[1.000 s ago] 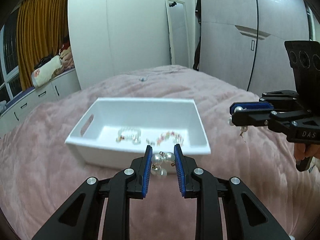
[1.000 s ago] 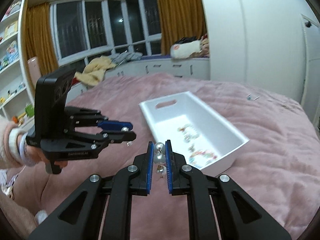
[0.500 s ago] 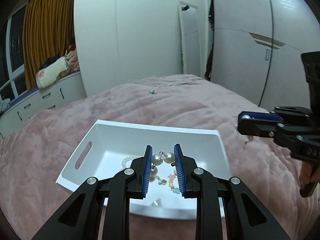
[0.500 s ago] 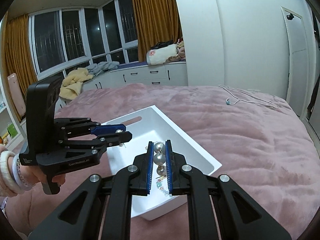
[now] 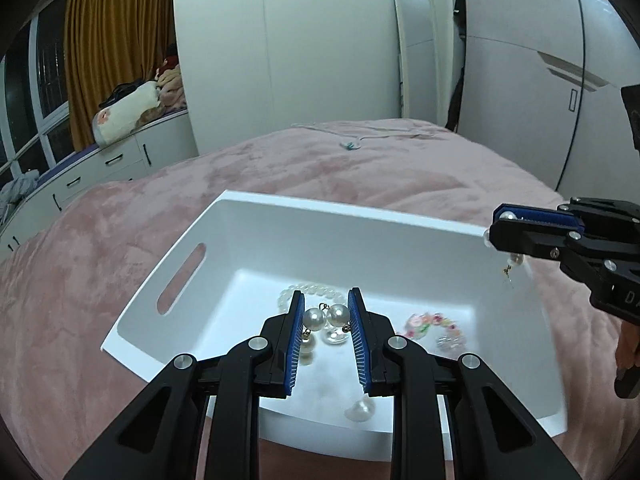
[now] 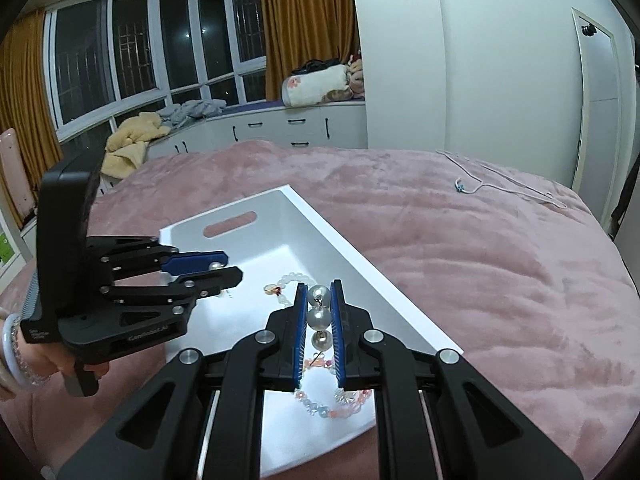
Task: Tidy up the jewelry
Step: 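Open the left tool over the box while the right tool releases its pearl earring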
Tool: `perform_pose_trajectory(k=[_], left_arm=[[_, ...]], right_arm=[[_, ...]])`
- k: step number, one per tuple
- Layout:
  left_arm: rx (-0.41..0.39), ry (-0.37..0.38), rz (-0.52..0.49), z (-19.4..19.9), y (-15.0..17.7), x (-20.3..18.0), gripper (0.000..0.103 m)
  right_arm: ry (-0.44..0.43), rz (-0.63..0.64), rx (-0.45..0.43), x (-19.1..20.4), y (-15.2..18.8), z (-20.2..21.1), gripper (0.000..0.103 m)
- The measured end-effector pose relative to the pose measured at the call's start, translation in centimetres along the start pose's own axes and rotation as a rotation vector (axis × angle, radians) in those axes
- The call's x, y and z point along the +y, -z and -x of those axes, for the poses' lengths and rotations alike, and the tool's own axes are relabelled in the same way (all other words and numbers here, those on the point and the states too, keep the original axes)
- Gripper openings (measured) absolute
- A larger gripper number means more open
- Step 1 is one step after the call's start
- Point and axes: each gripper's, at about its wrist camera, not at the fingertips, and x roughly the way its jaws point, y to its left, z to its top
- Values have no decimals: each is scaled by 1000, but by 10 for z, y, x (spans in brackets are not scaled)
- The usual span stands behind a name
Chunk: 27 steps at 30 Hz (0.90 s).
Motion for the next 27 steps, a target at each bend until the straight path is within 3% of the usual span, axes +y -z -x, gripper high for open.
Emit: perform_pose_trajectory(k=[9,11,13,23,27], left_arm=[[-19,-9,-29,0,5,4,28],[-25,-17,-31,1,5,4,35],[-40,-26,-25,7,4,5,50],[-146,-81,6,56,1,10,78],[-199,-85,94,89,11,14,92]], right_arm=[[15,-2,10,6,-3,-14,18],[33,8,-3,10,-4,-10,34],[50,16,-22,12,-6,-4,47],[121,65,-113,31,-15,42,73],[179,112,-165,44,-11,69,87]])
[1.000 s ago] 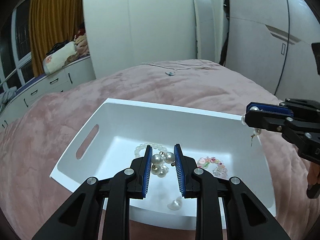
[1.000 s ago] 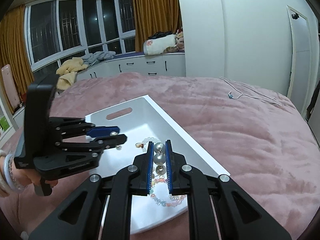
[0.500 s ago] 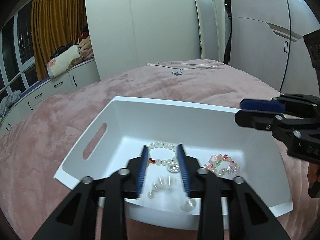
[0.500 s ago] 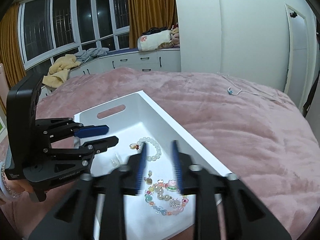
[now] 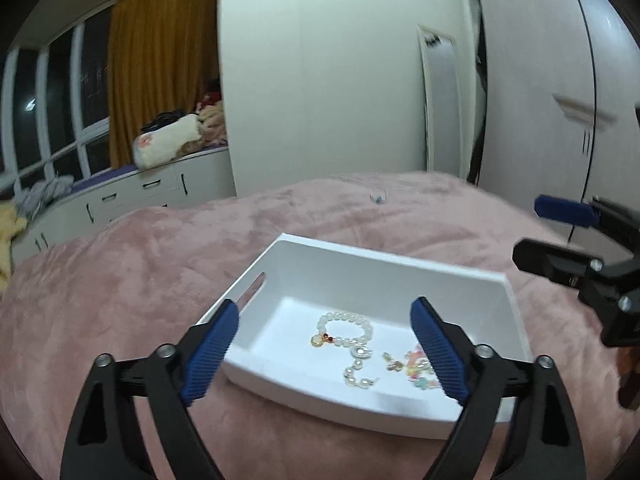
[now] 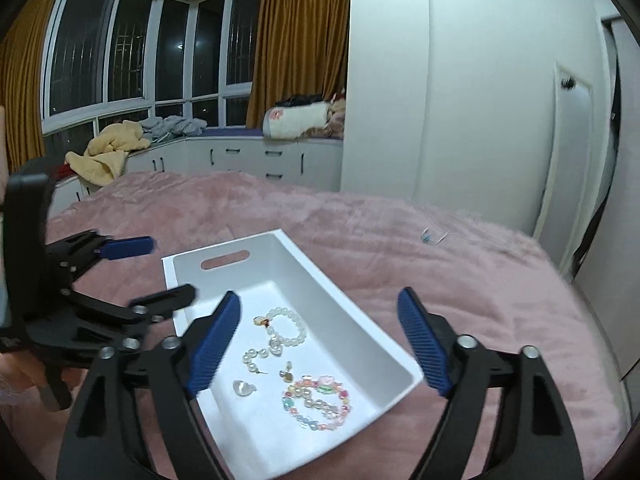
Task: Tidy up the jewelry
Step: 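Open the left tool over the box while the right tool releases its pearl earring, then withdraw both open tools up and away from the box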
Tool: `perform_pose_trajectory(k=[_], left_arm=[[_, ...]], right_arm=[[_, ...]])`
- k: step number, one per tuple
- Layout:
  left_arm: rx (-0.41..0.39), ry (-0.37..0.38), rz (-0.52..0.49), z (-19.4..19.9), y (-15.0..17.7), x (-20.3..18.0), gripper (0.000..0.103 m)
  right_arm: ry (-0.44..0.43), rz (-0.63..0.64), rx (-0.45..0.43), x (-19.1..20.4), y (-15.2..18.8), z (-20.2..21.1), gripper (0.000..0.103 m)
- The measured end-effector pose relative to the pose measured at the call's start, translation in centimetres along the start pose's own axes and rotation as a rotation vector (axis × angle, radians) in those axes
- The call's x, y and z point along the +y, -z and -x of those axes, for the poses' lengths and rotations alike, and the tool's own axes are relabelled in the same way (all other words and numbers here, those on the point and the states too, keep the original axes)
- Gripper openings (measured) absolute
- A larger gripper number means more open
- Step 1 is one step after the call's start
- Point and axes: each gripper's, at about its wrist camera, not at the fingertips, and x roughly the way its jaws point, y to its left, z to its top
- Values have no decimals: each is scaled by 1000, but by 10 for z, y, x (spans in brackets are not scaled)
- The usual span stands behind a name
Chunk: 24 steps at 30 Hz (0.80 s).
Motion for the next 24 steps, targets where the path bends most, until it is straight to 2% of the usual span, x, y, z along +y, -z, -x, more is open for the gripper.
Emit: perform_pose_trajectory(k=[3,14,21,24], left_arm=[[-21,-7,35,24,6,1,93],[8,-115,91,84,23,-6,100],[51,-119,83,91,46,-16,100],[52,-136,42,93,55,-22,100]], right_arm=[[29,8,-31,6,2,24,94],[28,24,-49,26,18,82,98],[41,-50,-30,26,38,91,98],[57,-68,-13,26,48,87,98]])
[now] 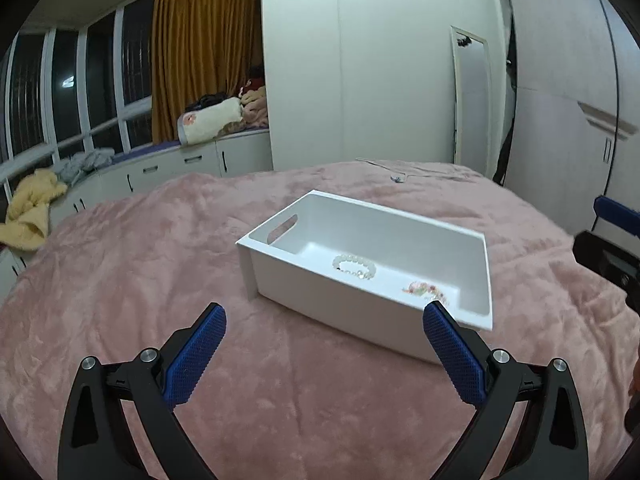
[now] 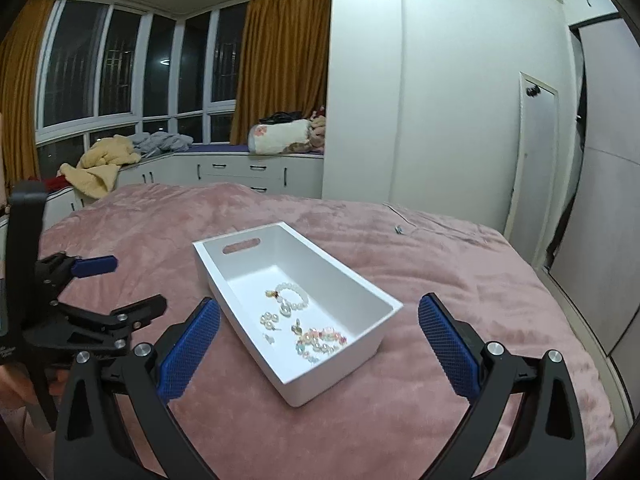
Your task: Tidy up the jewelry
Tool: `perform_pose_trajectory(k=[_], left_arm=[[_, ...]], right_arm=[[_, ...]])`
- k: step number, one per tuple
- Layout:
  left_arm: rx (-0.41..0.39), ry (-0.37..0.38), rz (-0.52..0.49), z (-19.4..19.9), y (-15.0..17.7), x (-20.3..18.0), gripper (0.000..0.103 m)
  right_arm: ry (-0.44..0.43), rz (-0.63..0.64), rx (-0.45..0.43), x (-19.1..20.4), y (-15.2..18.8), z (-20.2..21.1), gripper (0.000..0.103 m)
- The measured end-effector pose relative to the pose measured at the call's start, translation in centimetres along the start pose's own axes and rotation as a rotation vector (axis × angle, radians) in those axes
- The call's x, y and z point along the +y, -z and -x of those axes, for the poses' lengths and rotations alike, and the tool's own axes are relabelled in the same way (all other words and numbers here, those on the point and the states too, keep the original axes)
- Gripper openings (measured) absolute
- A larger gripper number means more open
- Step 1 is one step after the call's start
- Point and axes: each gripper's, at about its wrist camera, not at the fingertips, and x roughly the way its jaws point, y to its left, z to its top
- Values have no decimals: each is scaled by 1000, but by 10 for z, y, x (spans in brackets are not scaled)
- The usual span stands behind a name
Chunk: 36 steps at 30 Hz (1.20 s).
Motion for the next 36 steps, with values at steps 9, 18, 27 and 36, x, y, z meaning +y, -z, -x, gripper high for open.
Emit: perform_pose_trajectory(k=[9,18,27,36], left_arm=[[-71,-62,-96,5,14,-5,100],[-54,-53,-86,-1,16,-5,100],[-48,-39,-68,-2,16,-2,100],[-64,-44,-81,1,17,-3,100]], right_arm=[[21,9,37,7,22,-19,98],[13,14,50,6,27,-26,98],[13,10,42,4,27,-24,98],[5,14,44,7,26,-24,98]])
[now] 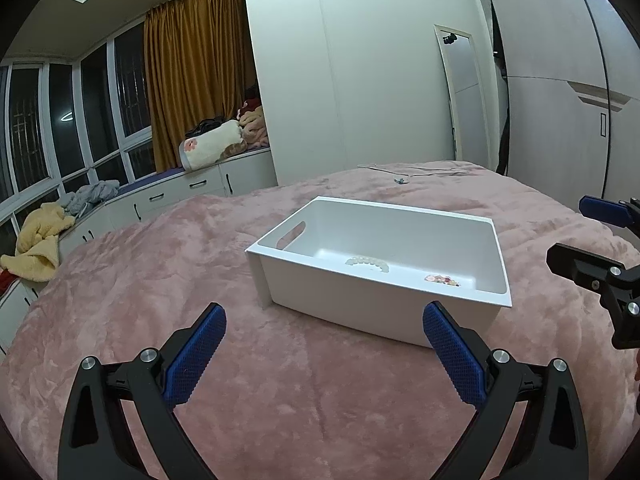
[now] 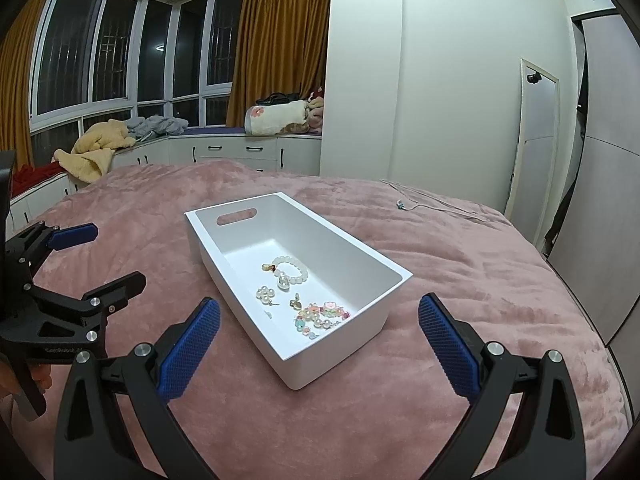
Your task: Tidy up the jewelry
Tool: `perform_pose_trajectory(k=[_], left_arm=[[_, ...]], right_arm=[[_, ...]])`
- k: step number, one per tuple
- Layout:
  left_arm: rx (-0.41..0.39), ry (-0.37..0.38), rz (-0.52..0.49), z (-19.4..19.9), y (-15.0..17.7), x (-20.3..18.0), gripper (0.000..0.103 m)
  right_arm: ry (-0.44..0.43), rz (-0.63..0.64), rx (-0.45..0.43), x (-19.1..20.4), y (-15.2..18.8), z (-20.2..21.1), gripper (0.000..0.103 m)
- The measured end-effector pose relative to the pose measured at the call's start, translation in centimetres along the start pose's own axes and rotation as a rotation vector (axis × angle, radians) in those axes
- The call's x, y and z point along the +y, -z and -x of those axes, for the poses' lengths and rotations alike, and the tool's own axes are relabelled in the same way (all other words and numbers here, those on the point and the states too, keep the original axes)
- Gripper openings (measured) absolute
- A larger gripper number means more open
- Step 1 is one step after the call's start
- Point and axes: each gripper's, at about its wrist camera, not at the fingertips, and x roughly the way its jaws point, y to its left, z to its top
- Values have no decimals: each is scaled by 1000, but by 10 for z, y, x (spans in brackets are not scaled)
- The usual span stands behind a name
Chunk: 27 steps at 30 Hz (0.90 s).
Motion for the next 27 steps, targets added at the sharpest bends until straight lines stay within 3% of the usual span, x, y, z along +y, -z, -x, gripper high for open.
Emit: perform_pose_trajectory(k=[27], left_arm=[[0,-2,-6,2,-3,2,100]], right_arm=[[-3,5,-6,5,-1,2,98]])
